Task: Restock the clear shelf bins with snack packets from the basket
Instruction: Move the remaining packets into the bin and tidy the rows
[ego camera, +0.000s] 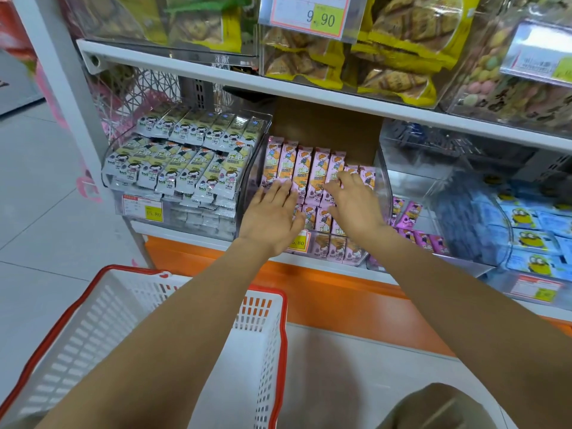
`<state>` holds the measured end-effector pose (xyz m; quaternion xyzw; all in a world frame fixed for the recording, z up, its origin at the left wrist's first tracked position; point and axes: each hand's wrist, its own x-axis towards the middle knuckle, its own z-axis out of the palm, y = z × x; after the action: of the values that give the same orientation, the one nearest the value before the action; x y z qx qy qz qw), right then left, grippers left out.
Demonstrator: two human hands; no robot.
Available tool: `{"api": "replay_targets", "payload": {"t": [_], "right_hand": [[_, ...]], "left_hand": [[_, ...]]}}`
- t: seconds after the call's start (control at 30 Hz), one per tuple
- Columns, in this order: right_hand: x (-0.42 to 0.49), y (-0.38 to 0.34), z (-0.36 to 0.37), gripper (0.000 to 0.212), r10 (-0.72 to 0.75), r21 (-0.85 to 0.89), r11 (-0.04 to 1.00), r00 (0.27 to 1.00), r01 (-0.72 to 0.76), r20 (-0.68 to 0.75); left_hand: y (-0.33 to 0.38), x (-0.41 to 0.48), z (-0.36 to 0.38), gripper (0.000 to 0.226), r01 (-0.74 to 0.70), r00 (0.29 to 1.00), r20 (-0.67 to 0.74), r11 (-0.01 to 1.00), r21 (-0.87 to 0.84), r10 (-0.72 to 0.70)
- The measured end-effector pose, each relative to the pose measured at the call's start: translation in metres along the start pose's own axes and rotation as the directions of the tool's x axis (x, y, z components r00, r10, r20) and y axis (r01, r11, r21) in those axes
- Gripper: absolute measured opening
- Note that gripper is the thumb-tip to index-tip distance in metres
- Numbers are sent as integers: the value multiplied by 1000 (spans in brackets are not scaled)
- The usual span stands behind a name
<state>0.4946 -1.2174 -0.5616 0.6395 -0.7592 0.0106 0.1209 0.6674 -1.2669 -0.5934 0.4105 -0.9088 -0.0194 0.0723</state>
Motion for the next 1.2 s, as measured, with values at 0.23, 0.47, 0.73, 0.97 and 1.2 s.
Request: {"api": "replay_targets", "payload": {"t": [0.23, 0.47, 0.73, 0.97, 1.2], "right_hand": [[-14, 1, -5, 50, 84, 146, 986, 996, -83, 1], [-19, 1, -1, 63, 175, 248, 945, 970, -213, 167], [-12, 5, 3, 64, 165, 293, 934, 973, -206, 160], [-13, 5, -4, 52, 41, 378, 925, 999, -37, -2], [0, -26, -7, 53, -275, 605, 770, 961, 201, 31]], "left_hand": [[1, 0, 0, 61, 3, 1000, -18, 1000, 6, -2], [1, -1, 0, 61, 3, 1000, -13, 1000, 11, -3], [0, 0, 4, 60, -13, 999, -45, 1000, 18, 14], [-2, -36, 3, 68, -108, 968, -231, 994, -11, 103], [-19, -86, 28, 66, -90, 963, -240, 985, 145, 123]]}}
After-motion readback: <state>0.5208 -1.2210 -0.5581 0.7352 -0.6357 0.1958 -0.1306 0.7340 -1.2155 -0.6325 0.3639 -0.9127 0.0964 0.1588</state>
